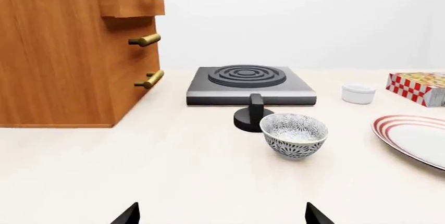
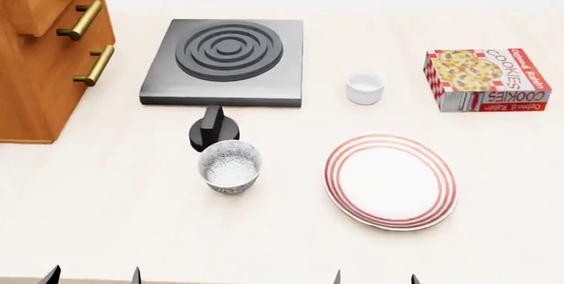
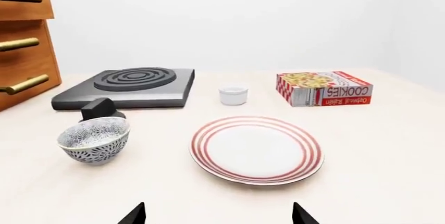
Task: Pick the akita bowl on the wooden cabinet and place it on the plate.
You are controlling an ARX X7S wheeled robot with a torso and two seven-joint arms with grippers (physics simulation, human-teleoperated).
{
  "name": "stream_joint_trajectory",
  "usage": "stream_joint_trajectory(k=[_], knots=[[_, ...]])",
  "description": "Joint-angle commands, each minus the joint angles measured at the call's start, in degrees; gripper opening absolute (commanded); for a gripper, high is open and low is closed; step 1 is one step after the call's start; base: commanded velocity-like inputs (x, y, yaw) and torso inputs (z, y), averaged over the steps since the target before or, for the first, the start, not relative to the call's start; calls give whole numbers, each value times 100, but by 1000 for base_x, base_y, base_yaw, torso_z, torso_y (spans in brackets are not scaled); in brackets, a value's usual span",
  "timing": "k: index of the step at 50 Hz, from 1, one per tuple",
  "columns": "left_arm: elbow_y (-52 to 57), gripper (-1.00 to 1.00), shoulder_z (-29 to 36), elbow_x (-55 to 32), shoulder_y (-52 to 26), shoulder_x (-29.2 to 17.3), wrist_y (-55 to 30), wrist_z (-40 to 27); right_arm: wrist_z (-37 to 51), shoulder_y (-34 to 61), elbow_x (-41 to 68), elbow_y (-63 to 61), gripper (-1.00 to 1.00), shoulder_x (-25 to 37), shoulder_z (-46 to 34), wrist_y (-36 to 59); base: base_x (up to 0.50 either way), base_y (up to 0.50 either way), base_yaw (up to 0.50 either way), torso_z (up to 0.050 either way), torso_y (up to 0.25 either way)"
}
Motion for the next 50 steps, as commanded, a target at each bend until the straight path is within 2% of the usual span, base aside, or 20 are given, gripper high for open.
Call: stream_joint_trajectory(k=[1, 50], knots=[[-4, 100, 42, -42, -13, -53, -37, -76, 76, 8, 5, 1, 100, 37, -74, 11, 0, 500, 0, 0, 0], [-51, 100, 235, -182, -64, -204, 12, -268, 240, 43, 197, 38, 100, 184, -246, -33, 0, 482, 0, 0, 0]])
